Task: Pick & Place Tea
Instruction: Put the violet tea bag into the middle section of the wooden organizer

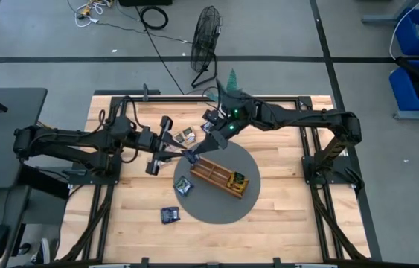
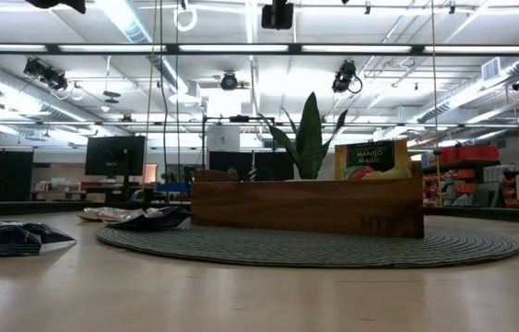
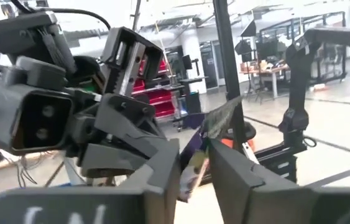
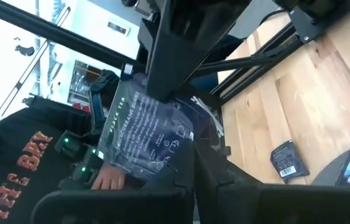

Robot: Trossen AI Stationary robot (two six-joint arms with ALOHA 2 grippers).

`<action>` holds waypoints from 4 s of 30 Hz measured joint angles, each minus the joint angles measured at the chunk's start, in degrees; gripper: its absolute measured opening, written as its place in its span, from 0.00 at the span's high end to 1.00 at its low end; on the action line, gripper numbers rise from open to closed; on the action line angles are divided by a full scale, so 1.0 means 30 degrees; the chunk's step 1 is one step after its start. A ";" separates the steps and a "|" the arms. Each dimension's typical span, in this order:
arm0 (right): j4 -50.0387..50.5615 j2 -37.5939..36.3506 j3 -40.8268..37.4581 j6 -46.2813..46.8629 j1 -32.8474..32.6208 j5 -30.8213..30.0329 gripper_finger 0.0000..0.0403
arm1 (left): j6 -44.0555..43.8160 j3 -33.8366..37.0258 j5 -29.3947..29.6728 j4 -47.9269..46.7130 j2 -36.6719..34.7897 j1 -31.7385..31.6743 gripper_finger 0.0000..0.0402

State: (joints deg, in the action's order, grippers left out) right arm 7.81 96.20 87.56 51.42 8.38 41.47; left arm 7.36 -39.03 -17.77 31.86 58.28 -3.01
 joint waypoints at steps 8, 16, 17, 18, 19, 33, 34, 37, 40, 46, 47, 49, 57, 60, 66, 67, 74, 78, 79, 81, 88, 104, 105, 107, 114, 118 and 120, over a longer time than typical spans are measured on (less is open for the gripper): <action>0.0010 -0.0007 0.0001 -0.0488 0.0035 -0.1519 0.99 | -0.2291 0.0000 -0.0222 -0.0054 0.0000 -0.0015 0.98; 0.1967 -0.0384 -0.0004 -0.1247 0.0388 -0.2331 0.85 | -0.6566 -0.0015 -0.0801 -0.0845 -0.0135 -0.0255 0.99; 0.2414 -0.0488 -0.0011 -0.1390 0.0499 -0.2395 0.83 | -0.6968 -0.0015 -0.0929 -0.1205 -0.0138 -0.0255 0.99; 0.2756 -0.0636 -0.0011 -0.1600 0.0620 -0.2436 0.80 | -0.7365 -0.0015 -0.1129 -0.1623 -0.0125 -0.0255 0.99; 0.3320 -0.0810 -0.0011 -0.1781 0.0764 -0.2462 0.78 | -0.7681 -0.0015 -0.1361 -0.2005 -0.0103 -0.0248 0.99; 0.5699 -0.1899 -0.0011 -0.2821 0.1096 -0.3180 0.61 | -1.1409 -0.0015 -0.1803 -0.9598 0.0457 -0.1574 0.99; 0.5725 -0.1835 -0.0011 -0.2827 0.0998 -0.3207 0.61 | -1.1812 -0.0013 -0.1788 -0.9716 0.0548 -0.1759 0.99; 0.5675 -0.1596 -0.0026 -0.2867 0.0586 -0.3664 0.62 | -1.2889 -0.0015 -0.1820 -0.9639 0.0887 -0.2227 0.99; 0.6417 -0.1334 -0.0026 -0.3188 0.0165 -0.4548 0.62 | -1.4023 -0.0004 -0.2303 -0.9540 0.1307 -0.2653 0.99; 0.7641 -0.0912 -0.0026 -0.3274 -0.0348 -0.8241 0.61 | -1.5250 0.0018 -0.2691 -0.9907 0.2074 -0.2900 0.99; 0.7713 -0.0905 -0.0033 -0.3134 -0.0357 -0.8241 0.61 | -1.5265 0.0023 -0.2712 -0.9768 0.2234 -0.2894 0.99; 0.7122 -0.0725 -0.0003 -0.2664 -0.0431 -0.8245 0.61 | -1.5332 -0.0014 -0.2703 -0.9732 0.2479 -0.2892 0.99; 0.6857 0.0578 0.0004 -0.1641 -0.1304 -0.7992 0.61 | -1.5738 0.0007 -0.2728 -0.9551 0.2856 -0.2892 0.99; 0.6487 0.0894 -0.0026 -0.1579 -0.1541 -0.8059 0.61 | -1.5738 0.0007 -0.2735 -0.9469 0.2856 -0.2914 0.99; 0.5975 0.1419 -0.0032 -0.1763 -0.1755 -0.8157 0.61 | -1.5749 0.0007 -0.2662 -0.9446 0.2856 -0.2929 0.99; 0.5849 0.1567 -0.0033 -0.1842 -0.1800 -0.8168 0.61 | -1.5746 0.0007 -0.2662 -0.9389 0.2856 -0.2929 0.99; 0.5575 0.1946 -0.0005 -0.1761 -0.1952 -0.8102 0.61 | -1.5848 0.0000 -0.2655 -0.9068 0.2856 -0.2929 0.99; 0.5518 0.2188 -0.0011 -0.1789 -0.2054 -0.7989 0.62 | -1.5875 0.0000 -0.2662 -0.9037 0.2856 -0.2929 0.99; 0.5647 0.2208 -0.0015 -0.1766 -0.2054 -0.8012 0.63 | -1.5882 0.0000 -0.2657 -0.9021 0.2856 -0.2924 0.99; 0.5575 0.2205 -0.0018 -0.1794 -0.2054 -0.8166 0.67 | -1.5855 0.0000 -0.2658 -0.9027 0.2856 -0.2925 0.99; 0.5436 0.2193 -0.0018 -0.1844 -0.1937 -0.7826 0.83 | -1.5799 0.0000 -0.2670 -0.9027 0.2849 -0.2924 0.99; 0.7482 0.1347 -0.0018 -0.3863 -0.1977 -0.8410 1.00 | -1.3994 0.0000 -0.2130 -0.8966 0.2834 -0.2943 0.87; 0.7697 0.1138 -0.0018 -0.4076 -0.1988 -0.8609 1.00 | -1.3706 0.0000 -0.2189 -0.8969 0.2807 -0.2943 0.85; 0.8236 0.0710 -0.0018 -0.4344 -0.1964 -0.8874 1.00 | -1.3398 0.0000 -0.2264 -0.8969 0.2783 -0.2943 0.81; 1.2436 0.0073 -0.0018 -0.5550 -0.2381 -1.0700 1.00 | -1.3277 0.0000 -0.4172 -0.9018 0.2783 -0.3140 0.68; 1.3399 0.0183 -0.0011 -0.6454 -0.2935 -1.1523 1.00 | -1.3149 0.0000 -0.5759 -0.9012 0.2783 -0.3140 0.65; 1.3646 0.0292 -0.0018 -0.6473 -0.3209 -1.2222 1.00 | -1.3214 0.0000 -0.6348 -0.9013 0.2783 -0.3133 0.65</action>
State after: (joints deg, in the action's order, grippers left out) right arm 48.74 97.08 87.50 32.00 -1.25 4.80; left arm -32.28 -39.03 -36.82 4.82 66.63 -12.40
